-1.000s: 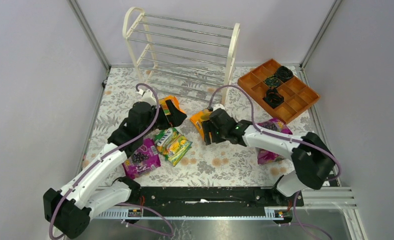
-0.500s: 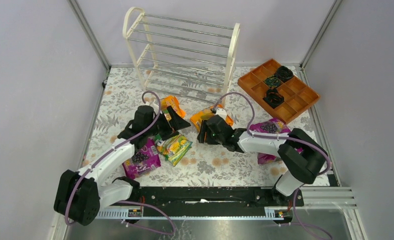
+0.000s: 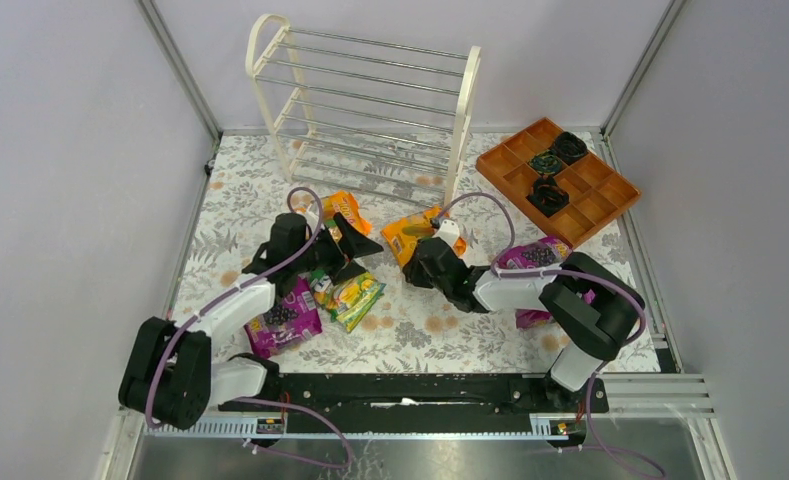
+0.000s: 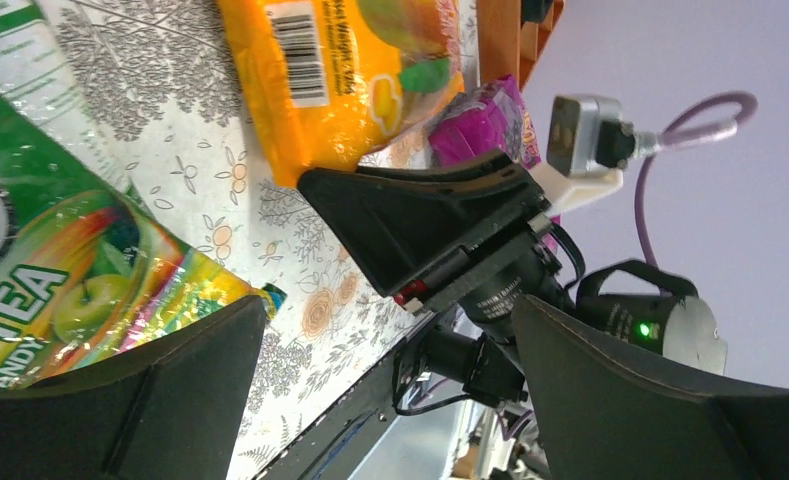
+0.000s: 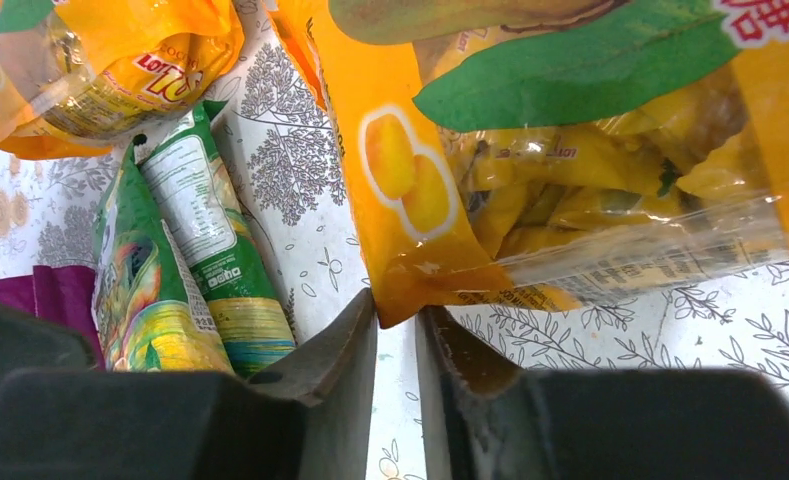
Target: Place and organize the candy bags onto the shelf
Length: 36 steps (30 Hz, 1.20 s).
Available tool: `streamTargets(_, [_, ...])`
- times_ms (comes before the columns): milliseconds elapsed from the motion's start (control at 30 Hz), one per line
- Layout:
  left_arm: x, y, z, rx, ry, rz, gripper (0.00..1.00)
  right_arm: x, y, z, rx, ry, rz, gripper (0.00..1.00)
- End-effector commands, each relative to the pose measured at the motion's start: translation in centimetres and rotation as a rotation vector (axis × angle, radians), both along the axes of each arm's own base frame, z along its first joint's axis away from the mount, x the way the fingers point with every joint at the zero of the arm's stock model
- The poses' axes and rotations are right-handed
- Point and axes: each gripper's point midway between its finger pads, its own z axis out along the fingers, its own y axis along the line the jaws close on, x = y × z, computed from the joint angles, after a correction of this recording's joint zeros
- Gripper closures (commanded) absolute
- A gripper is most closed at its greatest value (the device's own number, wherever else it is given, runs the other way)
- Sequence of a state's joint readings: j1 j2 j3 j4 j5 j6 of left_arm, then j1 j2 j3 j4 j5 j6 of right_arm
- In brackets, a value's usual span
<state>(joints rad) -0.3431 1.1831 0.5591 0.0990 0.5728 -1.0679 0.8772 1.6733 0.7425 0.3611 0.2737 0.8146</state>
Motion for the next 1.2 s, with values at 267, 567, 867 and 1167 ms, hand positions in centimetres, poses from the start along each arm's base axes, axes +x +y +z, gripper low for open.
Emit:
streamTargets(267, [1.7, -1.3, -1.0, -0.178, 0.076, 0.009, 0.01, 0.4, 2.0, 7.0, 0.282, -0.188, 0.031, 1.0])
streamTargets(567, [2.2, -3.7, -2.4, -0.284, 0.161, -0.01, 0.01, -0.7, 3.5, 11.5, 0.405, -0.203, 0.106, 1.0])
streamTargets(867, [2.9, -7.5, -4.8, -0.3, 0.26, -0.078, 0.01, -2.4, 2.7, 11.2, 0.431, -0.18, 0.142, 1.0])
streamTargets(1167, [2.0, -9.9, -7.3, -0.19, 0.275, -0.139, 0.05, -4.9, 3.0, 10.7, 0.436, -0.158, 0.293, 1.0])
